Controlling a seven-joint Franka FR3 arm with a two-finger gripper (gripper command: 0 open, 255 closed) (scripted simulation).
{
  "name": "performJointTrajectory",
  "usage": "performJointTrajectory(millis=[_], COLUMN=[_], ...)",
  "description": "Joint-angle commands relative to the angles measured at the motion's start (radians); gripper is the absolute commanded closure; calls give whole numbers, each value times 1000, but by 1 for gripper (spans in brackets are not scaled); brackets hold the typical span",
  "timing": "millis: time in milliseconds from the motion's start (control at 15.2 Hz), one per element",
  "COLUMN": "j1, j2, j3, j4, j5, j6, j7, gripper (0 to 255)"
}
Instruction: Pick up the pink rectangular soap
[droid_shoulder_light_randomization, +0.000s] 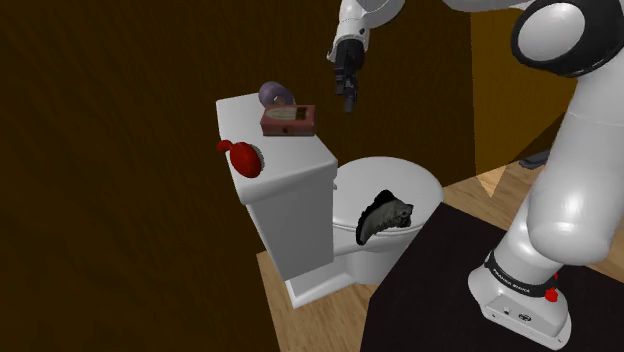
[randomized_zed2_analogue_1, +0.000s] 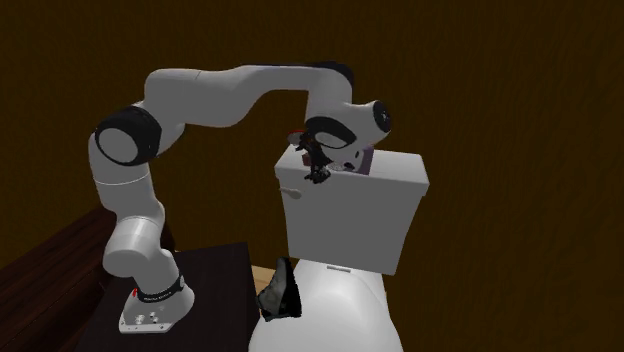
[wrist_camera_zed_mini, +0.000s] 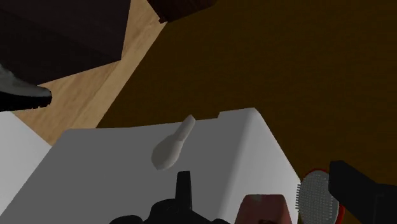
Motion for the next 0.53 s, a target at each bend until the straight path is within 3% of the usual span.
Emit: performJointTrajectory(millis=[0, 264, 462], j1=[-28, -118, -121], j2=[132, 406, 422], j3=[3, 69, 77], j4=[135, 462, 459], j5=[113, 352, 352], j6=[-90, -254, -248], j7=[-28, 23, 6], gripper=[0, 0, 0])
